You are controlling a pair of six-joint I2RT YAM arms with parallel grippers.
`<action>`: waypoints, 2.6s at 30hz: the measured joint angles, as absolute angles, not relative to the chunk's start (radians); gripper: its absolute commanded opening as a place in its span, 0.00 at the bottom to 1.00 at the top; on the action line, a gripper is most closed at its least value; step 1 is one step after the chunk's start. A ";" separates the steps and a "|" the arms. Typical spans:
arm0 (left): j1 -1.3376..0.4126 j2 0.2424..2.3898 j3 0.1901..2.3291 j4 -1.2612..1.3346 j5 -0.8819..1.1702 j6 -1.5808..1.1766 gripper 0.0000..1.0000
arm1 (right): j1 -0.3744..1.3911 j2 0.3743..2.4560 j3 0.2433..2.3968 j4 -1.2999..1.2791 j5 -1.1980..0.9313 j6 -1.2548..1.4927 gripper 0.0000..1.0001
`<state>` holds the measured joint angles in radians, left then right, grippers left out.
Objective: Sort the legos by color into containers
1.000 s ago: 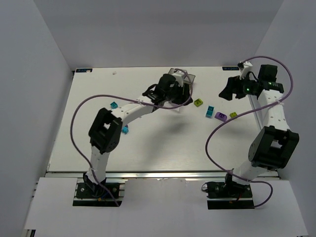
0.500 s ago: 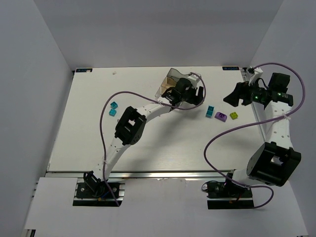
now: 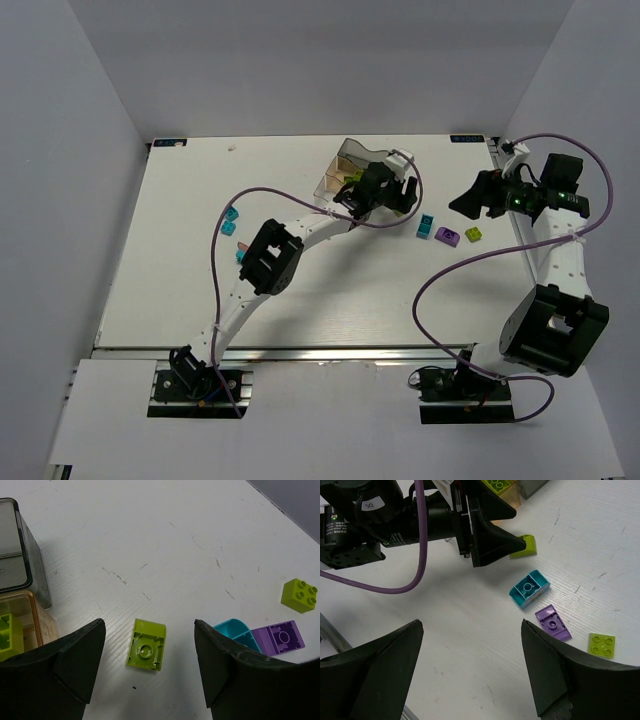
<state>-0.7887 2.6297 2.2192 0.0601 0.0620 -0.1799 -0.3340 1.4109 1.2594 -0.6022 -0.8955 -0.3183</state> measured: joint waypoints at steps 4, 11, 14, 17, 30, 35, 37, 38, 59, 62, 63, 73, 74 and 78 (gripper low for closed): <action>-0.793 2.630 2.220 0.055 0.059 -0.159 0.74 | -0.334 1.411 1.244 -0.600 -0.899 -0.316 0.84; -0.820 2.632 2.196 0.038 0.012 -0.092 0.67 | -0.335 1.411 1.235 -0.590 -0.906 -0.308 0.84; -0.836 2.632 2.166 0.021 -0.022 -0.056 0.68 | -0.337 1.411 1.232 -0.587 -0.913 -0.303 0.83; -0.846 2.633 2.165 0.000 -0.057 -0.016 0.74 | -0.339 1.411 1.232 -0.582 -0.918 -0.302 0.83; -0.850 2.680 2.227 -0.044 -0.107 0.043 0.73 | -0.339 1.411 1.229 -0.573 -0.920 -0.295 0.83; -0.850 2.694 2.245 -0.040 -0.107 0.042 0.63 | -0.339 1.411 1.226 -0.572 -0.923 -0.292 0.83; -0.850 2.700 2.256 -0.041 -0.105 0.040 0.57 | -0.339 1.411 1.226 -0.570 -0.923 -0.291 0.83; -0.850 2.704 2.260 -0.039 -0.105 0.040 0.55 | -0.339 1.411 1.226 -0.569 -0.923 -0.290 0.83; -0.841 2.553 2.150 -0.003 -0.054 -0.115 0.00 | -0.339 1.402 1.196 -0.556 -0.916 -0.298 0.27; -0.826 2.458 2.110 -0.002 -0.052 -0.171 0.00 | -0.339 1.395 1.196 -0.559 -0.911 -0.305 0.19; -0.820 2.424 2.093 -0.005 -0.056 -0.197 0.00 | -0.339 1.393 1.196 -0.559 -0.909 -0.305 0.19; -0.628 2.303 2.183 -0.272 -0.061 -0.587 0.00 | -0.339 1.386 1.196 -0.559 -0.892 -0.305 0.19; -0.602 2.311 2.195 -0.296 -0.046 -0.619 0.00 | -0.339 1.386 1.196 -0.559 -0.892 -0.303 0.19; -0.500 2.349 2.204 -0.358 0.013 -0.743 0.00 | -0.339 1.386 1.196 -0.559 -0.892 -0.299 0.21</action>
<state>-0.4999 2.3486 2.2036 -0.3580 0.0132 -0.7425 -0.3393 1.3865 1.1957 -0.5591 -0.8917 -0.2993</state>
